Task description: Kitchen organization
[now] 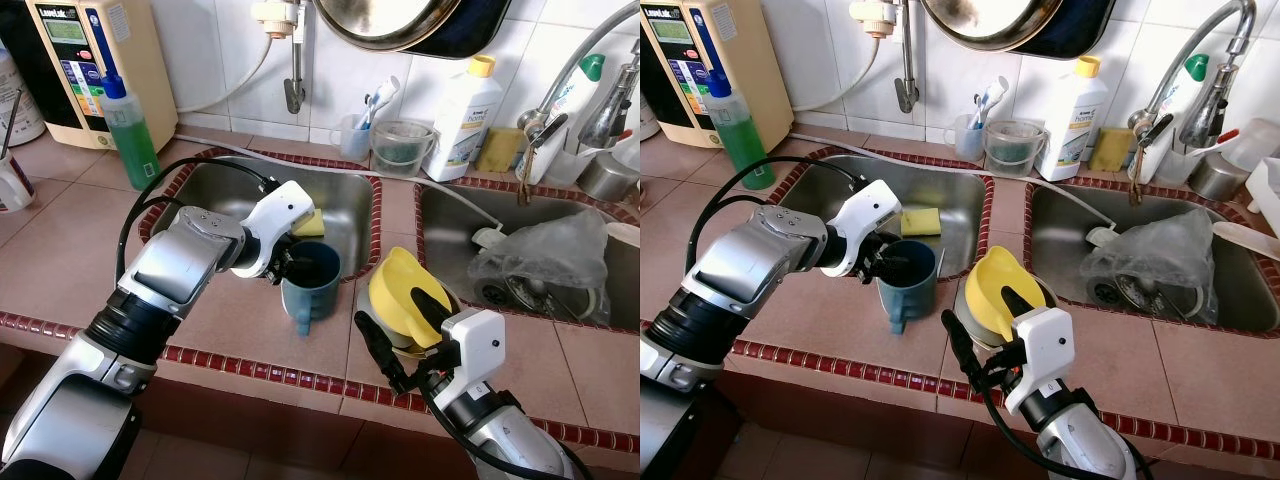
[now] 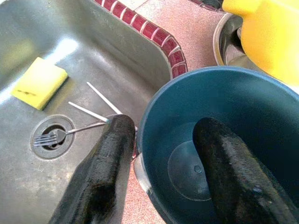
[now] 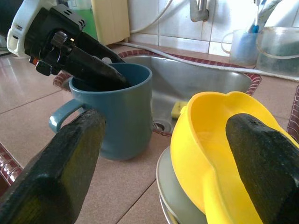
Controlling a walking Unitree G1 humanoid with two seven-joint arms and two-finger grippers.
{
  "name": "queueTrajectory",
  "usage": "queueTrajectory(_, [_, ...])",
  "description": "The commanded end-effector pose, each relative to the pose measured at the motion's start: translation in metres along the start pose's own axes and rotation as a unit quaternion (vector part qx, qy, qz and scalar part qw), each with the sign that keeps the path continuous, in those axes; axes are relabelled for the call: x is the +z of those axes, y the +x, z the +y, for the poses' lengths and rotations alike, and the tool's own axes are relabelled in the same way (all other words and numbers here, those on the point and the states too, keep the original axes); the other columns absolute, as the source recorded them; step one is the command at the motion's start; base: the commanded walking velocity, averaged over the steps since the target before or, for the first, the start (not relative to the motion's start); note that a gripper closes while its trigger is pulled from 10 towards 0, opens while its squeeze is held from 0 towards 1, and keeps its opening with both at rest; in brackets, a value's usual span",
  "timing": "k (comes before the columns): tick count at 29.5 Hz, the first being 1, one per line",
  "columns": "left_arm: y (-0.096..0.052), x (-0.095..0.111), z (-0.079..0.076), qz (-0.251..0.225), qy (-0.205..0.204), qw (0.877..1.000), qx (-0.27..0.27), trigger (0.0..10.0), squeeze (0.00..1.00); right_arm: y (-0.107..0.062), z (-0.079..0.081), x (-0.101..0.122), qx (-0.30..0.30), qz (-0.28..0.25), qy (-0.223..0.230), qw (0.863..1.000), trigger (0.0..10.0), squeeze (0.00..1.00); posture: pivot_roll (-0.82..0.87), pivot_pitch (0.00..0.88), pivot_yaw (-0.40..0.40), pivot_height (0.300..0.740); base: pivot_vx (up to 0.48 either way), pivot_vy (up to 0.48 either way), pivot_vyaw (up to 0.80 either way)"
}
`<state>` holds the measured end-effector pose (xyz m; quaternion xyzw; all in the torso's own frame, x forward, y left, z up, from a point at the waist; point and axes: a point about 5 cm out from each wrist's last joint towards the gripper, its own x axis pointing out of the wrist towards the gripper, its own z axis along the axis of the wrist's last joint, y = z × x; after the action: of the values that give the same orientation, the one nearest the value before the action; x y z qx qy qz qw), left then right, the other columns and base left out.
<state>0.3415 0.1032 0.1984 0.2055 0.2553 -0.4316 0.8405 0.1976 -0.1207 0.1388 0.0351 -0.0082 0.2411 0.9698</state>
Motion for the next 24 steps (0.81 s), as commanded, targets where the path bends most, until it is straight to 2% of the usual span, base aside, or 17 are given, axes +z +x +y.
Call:
queueTrajectory(1, [-0.0040, 0.0090, 0.0015, -0.008, 0.017, 1.000, 0.003, 0.0, 0.00, -0.0008, 0.0010, 0.0035, -0.002, -0.006, -0.003, 1.000, 10.0, 0.00, 0.05, 0.000, 0.001, 0.740, 0.000, 0.000, 0.00])
queueTrajectory(24, [-0.0058, 0.0078, 0.0036, -0.011, 0.020, 1.000, 0.004, 0.0, 0.00, 0.0033, -0.0013, 0.0036, 0.001, -0.009, -0.013, 1.000, 10.0, 0.00, 0.06, 0.000, -0.004, 0.740, 0.000, 0.000, 0.00])
